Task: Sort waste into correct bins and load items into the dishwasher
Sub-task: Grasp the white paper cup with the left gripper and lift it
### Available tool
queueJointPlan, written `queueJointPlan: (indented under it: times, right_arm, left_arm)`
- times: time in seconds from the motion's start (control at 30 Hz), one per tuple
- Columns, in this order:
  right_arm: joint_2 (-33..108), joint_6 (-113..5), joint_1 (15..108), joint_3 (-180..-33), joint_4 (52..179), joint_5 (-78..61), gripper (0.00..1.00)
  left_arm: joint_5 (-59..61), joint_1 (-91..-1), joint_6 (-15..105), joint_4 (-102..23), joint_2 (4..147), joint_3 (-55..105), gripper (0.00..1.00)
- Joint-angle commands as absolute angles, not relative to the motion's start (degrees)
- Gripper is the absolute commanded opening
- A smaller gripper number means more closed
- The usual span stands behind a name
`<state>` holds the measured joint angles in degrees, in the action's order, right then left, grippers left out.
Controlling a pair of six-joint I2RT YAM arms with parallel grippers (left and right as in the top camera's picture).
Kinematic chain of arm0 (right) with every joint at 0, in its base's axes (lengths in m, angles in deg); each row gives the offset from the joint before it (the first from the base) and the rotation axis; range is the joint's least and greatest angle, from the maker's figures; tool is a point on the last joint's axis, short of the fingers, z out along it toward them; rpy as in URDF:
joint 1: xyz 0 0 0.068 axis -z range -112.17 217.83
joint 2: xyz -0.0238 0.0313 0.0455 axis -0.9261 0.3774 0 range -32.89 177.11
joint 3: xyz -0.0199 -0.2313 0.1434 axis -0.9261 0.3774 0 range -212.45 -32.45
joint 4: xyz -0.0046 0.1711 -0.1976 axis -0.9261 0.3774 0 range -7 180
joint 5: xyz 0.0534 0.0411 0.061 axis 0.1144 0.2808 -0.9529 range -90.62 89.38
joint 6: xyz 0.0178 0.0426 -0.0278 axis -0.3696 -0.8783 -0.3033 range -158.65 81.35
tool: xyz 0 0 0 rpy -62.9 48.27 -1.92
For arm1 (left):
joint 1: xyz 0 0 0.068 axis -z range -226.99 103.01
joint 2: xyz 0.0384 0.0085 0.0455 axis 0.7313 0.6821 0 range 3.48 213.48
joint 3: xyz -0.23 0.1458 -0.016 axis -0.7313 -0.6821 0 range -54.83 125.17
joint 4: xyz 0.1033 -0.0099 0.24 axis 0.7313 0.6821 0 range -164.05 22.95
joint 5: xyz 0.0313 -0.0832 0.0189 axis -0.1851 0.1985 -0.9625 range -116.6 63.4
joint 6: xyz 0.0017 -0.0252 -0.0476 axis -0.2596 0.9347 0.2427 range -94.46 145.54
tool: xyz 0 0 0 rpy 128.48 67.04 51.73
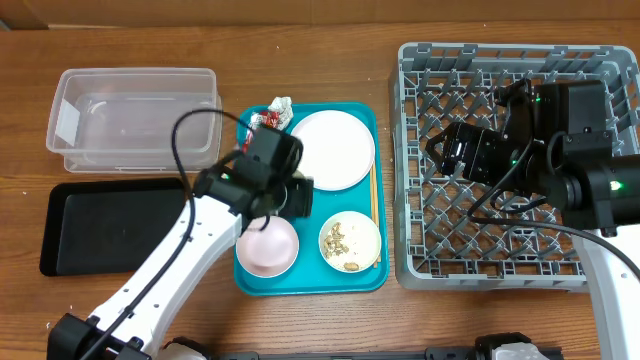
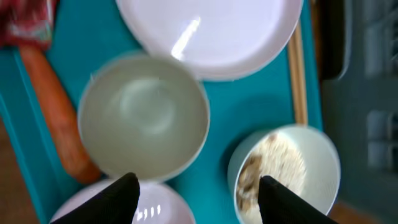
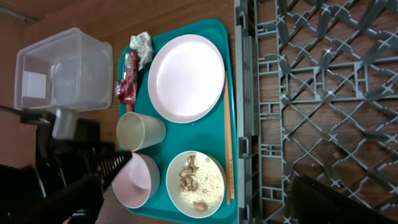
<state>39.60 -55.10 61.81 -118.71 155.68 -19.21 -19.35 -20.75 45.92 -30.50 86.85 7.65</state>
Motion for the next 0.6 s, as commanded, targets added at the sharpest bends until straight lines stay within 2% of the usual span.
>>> queueJointPlan:
  times: [0.0,0.13,0.47,0.57]
  right_arm:
    - [39.0,-55.2,62.1,-120.3,155.1,-18.6,1.0]
    - [39.1,-55.2,62.1,-120.3,155.2,-18.7,1.0]
    - [39.1,-55.4,62.1,-120.3,155.7,-18.7,1.0]
    - [39.1,-55.5,62.1,-120.3,155.8,-18.7,1.0]
  left_arm:
    - [-19.1,-21.2,41.7,-33.5,87.0,9.1,0.63]
    - [-22.3,-21.6,39.2,-35.1,89.0,9.1,0.61]
    - [-20.7,-24.9,38.3,-35.3,89.8,9.6,0.59]
    - [-24.3,-24.9,37.3,-33.7,89.8,9.6,0.58]
